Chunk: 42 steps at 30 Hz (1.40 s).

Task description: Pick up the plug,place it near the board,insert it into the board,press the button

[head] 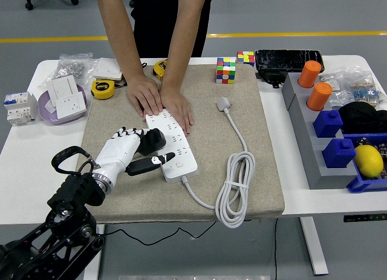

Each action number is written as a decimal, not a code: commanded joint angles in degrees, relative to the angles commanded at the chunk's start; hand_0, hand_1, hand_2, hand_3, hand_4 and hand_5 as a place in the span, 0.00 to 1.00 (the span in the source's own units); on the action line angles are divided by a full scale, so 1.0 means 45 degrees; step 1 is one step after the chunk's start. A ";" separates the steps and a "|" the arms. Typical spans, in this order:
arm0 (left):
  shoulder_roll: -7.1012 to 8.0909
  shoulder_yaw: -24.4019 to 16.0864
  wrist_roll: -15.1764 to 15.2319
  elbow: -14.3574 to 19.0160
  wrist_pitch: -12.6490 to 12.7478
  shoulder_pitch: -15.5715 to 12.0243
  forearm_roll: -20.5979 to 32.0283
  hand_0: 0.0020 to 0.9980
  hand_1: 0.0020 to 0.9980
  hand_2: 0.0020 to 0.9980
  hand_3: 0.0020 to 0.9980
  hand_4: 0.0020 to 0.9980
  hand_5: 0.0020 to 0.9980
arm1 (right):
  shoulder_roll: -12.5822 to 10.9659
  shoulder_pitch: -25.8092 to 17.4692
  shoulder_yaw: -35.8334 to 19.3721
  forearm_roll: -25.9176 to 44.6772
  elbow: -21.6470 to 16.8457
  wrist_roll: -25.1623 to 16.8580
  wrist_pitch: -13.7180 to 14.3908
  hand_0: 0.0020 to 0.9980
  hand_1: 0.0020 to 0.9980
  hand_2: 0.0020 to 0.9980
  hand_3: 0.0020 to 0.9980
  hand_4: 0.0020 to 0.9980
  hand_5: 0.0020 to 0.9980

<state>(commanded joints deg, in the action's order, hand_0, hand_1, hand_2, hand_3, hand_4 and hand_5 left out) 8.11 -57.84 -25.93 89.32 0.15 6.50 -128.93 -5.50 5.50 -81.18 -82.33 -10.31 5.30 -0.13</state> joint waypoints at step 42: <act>-0.0106 0.0655 0.0336 -0.0108 -0.0038 0.0257 0.0089 1.00 1.00 0.95 0.89 1.00 1.00 | -0.0022 -0.0022 0.0111 0.0028 0.0000 0.0009 0.0009 0.87 0.72 0.72 0.71 1.00 0.67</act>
<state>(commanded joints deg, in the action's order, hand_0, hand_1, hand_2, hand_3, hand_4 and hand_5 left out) 7.64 -54.89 -24.41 88.84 -0.02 7.66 -128.53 -5.60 5.40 -80.68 -82.21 -10.31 5.34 -0.09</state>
